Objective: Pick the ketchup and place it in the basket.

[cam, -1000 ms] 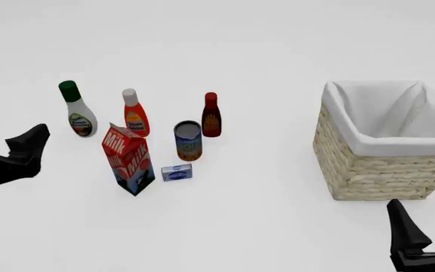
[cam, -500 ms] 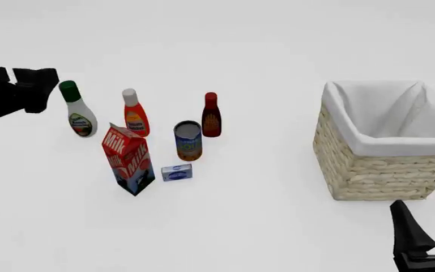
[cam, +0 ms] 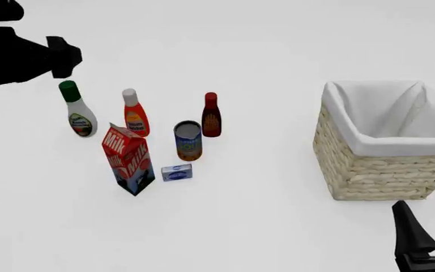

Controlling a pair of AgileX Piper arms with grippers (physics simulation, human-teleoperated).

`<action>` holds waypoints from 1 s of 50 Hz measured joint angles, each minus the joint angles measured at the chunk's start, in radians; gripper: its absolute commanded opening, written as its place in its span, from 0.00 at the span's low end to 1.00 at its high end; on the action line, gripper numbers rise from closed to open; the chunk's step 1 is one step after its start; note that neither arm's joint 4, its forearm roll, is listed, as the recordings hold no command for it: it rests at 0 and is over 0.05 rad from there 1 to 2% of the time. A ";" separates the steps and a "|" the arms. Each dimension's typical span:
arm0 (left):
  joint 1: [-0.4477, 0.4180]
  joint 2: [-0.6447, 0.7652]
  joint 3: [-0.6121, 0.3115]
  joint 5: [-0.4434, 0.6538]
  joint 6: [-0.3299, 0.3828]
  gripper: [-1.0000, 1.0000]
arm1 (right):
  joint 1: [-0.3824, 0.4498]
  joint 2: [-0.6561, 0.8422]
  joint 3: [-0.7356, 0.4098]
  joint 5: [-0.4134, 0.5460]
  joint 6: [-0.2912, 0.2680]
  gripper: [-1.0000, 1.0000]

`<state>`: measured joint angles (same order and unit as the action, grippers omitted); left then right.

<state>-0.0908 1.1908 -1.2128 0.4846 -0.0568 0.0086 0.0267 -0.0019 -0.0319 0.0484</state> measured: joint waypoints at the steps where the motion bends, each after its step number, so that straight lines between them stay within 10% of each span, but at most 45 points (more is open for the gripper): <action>1: 0.001 0.012 -0.011 0.005 0.000 1.00 | 0.000 0.001 0.000 -0.001 0.000 1.00; 50: 0.048 0.478 -0.408 0.071 0.053 1.00 | -0.005 0.100 0.001 -0.076 -0.001 1.00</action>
<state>-0.0427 1.6693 -1.6211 0.5558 -0.0033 0.0036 0.1263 -0.0009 -0.1083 0.0472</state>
